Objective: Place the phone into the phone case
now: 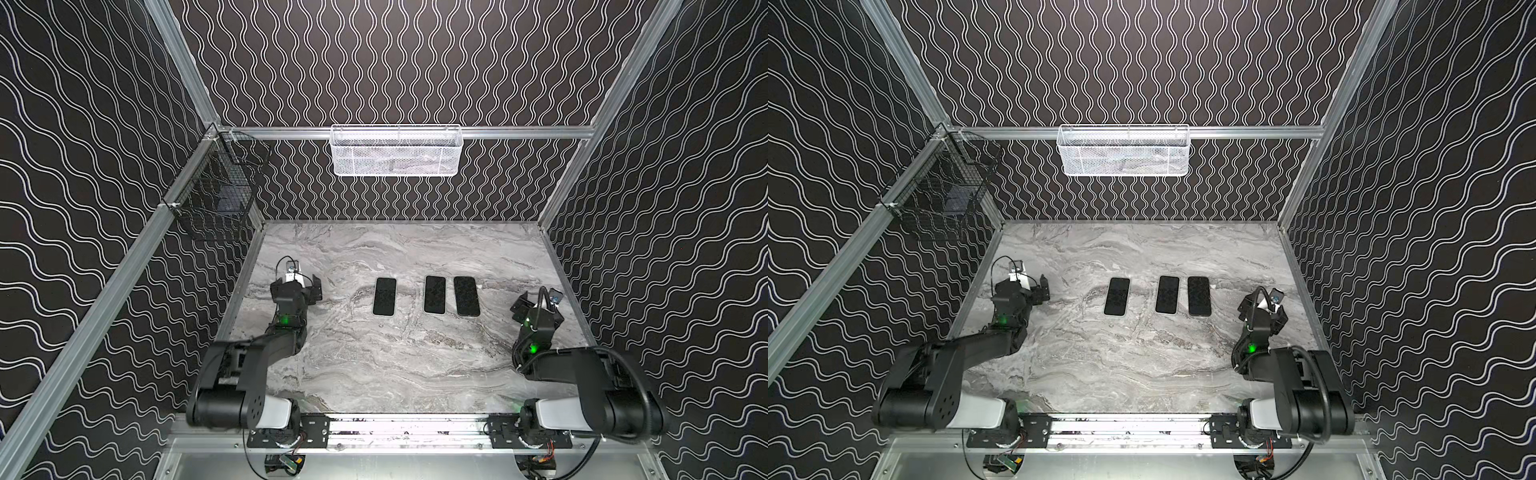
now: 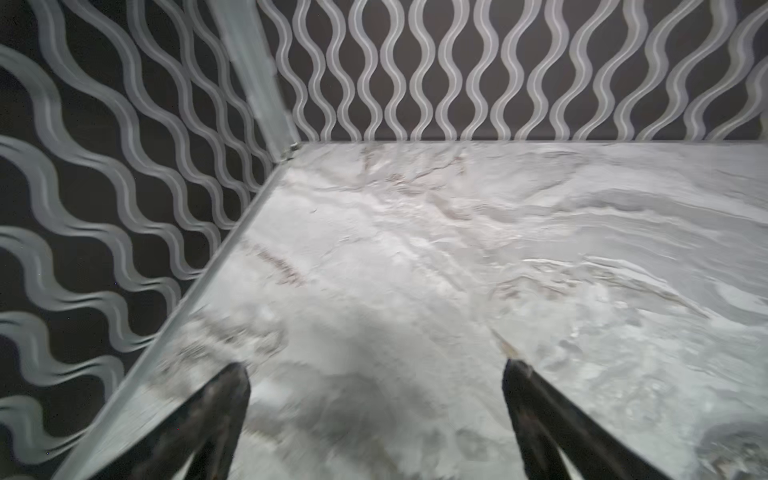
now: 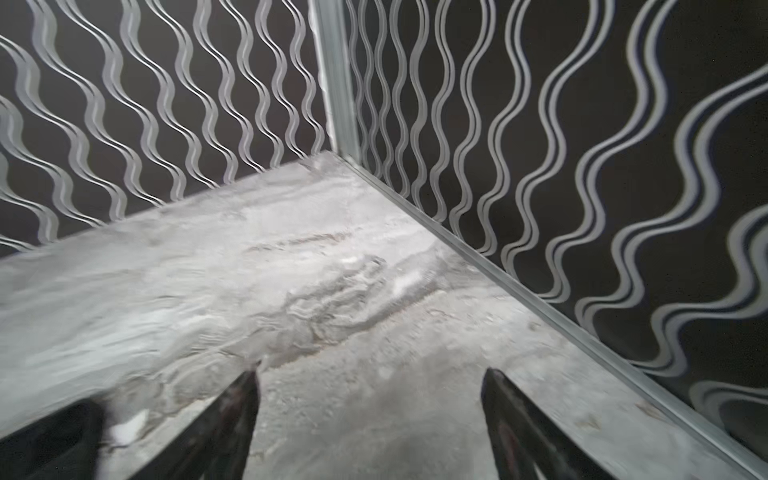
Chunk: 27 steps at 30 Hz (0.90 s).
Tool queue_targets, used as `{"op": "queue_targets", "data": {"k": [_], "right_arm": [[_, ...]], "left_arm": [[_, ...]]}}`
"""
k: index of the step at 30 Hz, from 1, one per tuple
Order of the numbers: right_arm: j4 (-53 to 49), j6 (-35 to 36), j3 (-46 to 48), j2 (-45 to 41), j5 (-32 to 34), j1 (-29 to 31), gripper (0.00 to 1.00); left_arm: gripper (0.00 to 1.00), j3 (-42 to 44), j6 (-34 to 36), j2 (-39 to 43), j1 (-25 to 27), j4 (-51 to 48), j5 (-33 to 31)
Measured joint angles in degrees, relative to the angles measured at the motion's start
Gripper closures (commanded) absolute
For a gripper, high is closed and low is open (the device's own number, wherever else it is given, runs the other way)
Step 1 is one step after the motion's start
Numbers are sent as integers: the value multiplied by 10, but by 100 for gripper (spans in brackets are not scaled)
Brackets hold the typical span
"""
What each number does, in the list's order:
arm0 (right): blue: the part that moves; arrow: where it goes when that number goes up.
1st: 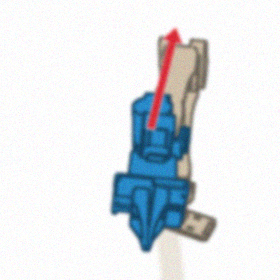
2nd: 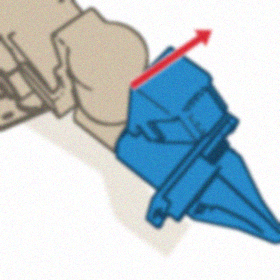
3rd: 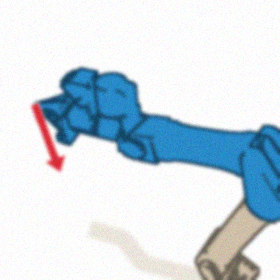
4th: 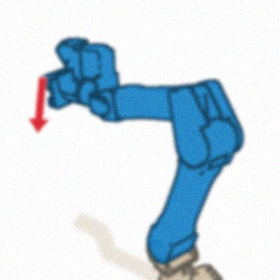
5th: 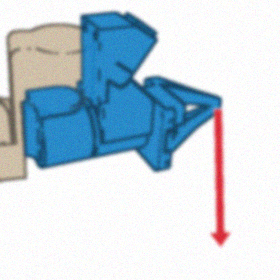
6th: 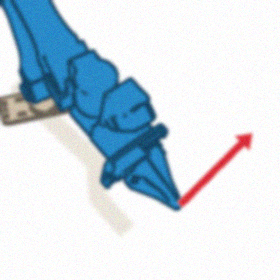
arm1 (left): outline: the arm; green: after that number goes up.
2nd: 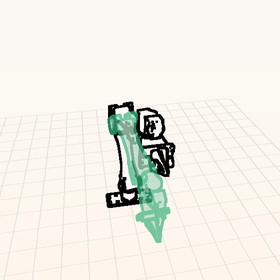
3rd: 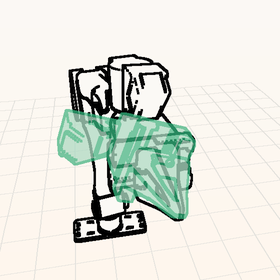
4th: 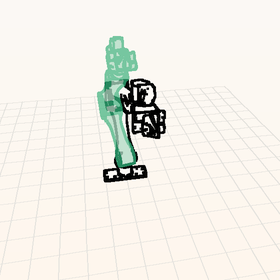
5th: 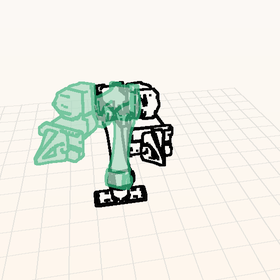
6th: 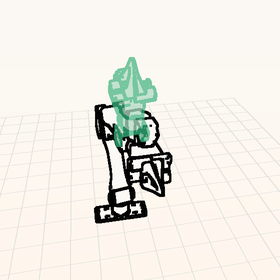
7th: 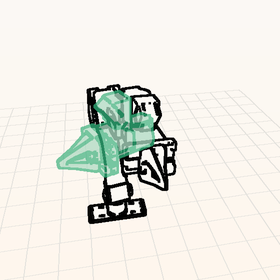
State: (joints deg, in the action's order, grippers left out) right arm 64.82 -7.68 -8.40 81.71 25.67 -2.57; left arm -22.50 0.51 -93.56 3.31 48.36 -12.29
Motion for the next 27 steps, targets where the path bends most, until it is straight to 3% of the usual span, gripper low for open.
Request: {"op": "queue_targets", "data": {"k": [7, 9, 27], "right_arm": [[11, 31, -70, 56, -154, -15, 10], [-22, 41, -69, 58, -181, -12, 1], [-6, 60, -68, 65, -221, -13, 0]], "left_arm": [[2, 10, 26, -14, 0, 57, 75], [1, 11, 28, -14, 1, 65, 82], [1, 8, 30, -18, 2, 77, 95]]}}
